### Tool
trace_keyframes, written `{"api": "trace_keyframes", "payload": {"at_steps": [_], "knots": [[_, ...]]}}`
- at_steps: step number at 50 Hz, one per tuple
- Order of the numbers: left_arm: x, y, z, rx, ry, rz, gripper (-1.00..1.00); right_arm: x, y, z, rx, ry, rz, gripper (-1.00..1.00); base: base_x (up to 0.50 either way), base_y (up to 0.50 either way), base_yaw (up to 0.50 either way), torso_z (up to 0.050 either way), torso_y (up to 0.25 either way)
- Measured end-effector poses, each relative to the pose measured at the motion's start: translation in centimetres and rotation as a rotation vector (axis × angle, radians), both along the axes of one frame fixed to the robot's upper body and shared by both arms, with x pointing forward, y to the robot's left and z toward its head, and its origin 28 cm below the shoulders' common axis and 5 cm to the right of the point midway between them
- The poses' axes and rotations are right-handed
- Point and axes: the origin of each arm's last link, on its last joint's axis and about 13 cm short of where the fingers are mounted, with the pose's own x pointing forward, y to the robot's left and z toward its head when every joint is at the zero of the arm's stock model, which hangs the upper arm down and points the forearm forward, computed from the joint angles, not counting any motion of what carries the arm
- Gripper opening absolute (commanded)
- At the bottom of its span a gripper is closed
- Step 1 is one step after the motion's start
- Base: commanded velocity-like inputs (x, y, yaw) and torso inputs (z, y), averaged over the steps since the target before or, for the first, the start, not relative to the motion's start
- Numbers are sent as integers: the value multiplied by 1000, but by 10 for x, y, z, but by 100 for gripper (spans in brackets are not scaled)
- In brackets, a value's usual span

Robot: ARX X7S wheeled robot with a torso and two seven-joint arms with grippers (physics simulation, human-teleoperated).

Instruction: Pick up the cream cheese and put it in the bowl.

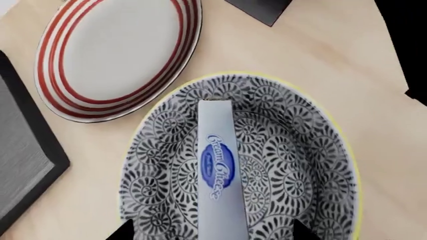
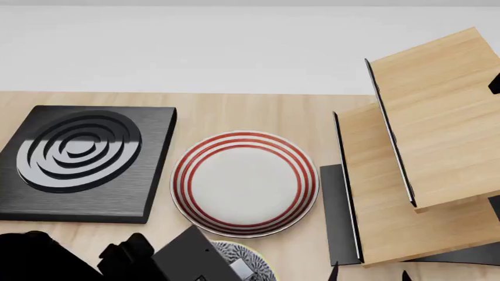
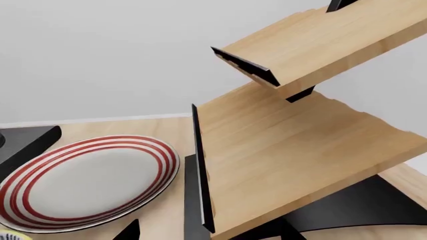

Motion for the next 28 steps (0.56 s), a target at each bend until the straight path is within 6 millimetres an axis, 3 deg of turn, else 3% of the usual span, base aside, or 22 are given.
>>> {"api": "trace_keyframes", "payload": {"at_steps": [28], "knots": [[-59, 13, 44, -70, -194, -42, 100, 0, 0, 0, 0, 3, 2, 100, 0, 0, 0, 0, 0]]}}
